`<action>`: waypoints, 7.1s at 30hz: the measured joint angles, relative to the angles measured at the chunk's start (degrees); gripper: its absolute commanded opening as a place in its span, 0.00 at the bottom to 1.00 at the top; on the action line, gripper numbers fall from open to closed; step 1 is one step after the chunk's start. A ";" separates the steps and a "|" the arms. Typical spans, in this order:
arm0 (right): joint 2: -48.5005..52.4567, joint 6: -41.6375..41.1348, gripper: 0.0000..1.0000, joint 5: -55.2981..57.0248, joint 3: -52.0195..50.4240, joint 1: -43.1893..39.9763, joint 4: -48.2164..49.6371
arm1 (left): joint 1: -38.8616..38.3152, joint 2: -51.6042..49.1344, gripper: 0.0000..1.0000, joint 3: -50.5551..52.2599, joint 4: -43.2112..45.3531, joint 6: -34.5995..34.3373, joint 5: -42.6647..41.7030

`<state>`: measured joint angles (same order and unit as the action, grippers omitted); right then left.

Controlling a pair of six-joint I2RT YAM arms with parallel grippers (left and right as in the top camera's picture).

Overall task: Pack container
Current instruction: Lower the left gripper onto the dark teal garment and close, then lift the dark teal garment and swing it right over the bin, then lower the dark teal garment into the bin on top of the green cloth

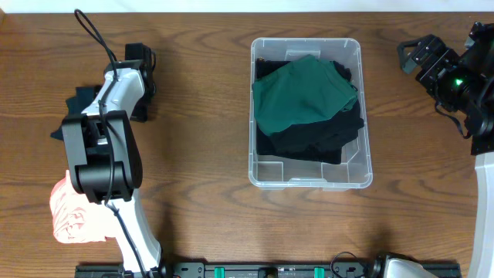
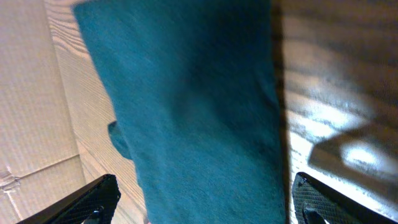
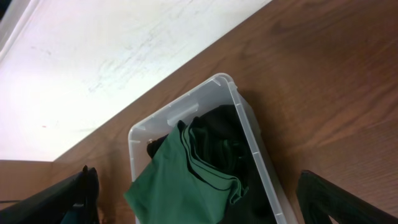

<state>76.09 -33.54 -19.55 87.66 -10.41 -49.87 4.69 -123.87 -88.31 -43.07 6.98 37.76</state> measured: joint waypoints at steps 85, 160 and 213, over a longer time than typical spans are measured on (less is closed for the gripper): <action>0.00 0.00 0.99 0.00 0.00 0.00 0.00 | 2.47 0.02 0.06 11.10 12.48 -6.45 8.79; 0.00 0.00 0.99 0.00 0.00 0.00 0.00 | -53.55 28.04 0.06 11.91 24.20 28.74 -20.04; 0.00 0.00 0.99 0.00 0.00 0.00 0.00 | -44.68 13.90 0.36 8.92 33.62 -16.39 -54.62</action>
<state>76.09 -33.54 -19.55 87.66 -10.41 -49.87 -39.99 -109.97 -79.40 -9.45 -9.41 -16.86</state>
